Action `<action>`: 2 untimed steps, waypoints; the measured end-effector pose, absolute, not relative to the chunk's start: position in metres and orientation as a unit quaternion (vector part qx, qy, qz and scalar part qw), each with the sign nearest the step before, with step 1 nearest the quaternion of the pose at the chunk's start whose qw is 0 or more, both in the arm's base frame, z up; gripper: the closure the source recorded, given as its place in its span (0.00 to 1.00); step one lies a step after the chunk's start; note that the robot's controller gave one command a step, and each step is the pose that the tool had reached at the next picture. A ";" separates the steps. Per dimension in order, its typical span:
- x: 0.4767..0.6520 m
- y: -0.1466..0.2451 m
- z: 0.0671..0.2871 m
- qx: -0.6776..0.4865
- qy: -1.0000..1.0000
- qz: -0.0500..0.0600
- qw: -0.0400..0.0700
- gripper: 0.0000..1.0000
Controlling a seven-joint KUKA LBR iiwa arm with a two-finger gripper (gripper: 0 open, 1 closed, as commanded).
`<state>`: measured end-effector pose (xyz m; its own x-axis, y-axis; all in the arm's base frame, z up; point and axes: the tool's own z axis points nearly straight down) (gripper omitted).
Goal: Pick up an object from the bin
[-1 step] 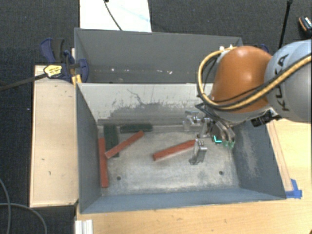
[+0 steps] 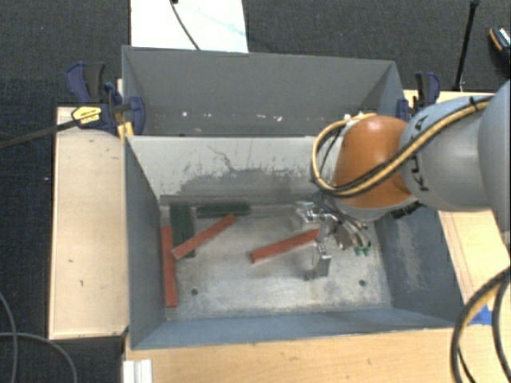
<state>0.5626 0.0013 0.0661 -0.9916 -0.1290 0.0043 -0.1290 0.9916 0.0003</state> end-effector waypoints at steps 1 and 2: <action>0.564 0.003 0.071 0.064 -0.998 0.000 -0.001 1.00; 0.558 0.020 0.213 0.054 -0.999 0.000 -0.005 1.00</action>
Offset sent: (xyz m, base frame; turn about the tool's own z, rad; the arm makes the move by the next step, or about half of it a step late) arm 0.0000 0.0000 0.0000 0.0000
